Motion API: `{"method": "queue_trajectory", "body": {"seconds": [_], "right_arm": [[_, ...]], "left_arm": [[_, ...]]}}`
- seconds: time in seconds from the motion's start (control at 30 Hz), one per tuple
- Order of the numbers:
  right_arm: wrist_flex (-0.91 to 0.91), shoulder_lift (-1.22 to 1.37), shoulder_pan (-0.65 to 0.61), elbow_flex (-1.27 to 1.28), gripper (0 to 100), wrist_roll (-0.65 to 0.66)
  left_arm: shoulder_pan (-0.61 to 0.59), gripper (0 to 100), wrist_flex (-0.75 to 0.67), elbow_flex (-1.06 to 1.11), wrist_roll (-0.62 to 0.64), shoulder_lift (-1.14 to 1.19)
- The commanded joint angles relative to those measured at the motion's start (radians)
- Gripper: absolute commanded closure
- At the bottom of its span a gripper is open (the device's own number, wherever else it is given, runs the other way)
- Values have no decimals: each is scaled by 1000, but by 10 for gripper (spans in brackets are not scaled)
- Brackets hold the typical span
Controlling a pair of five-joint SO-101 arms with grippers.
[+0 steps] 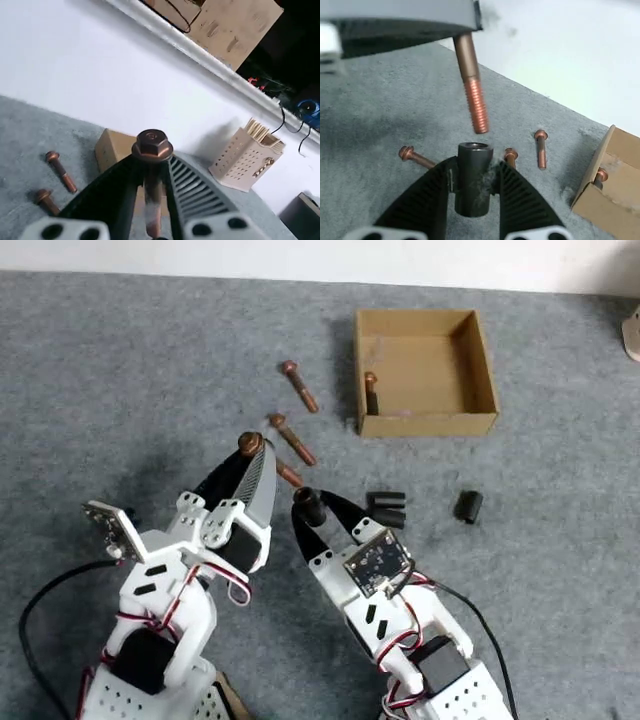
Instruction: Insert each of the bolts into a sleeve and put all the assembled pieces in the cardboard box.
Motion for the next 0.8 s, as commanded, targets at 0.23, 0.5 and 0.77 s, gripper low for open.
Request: {"method": "queue_trajectory", "body": {"seconds": [0.23,0.5,0.77], "right_arm": [[15,-16,-10,108,994,9],[-44,-18,-5,108,994,9],[-81,-19,81,104,994,9]], "left_arm": [[111,992,72,-21,9,-19],[114,992,71,67,5,-19],[160,989,68,139,0,-19]]}}
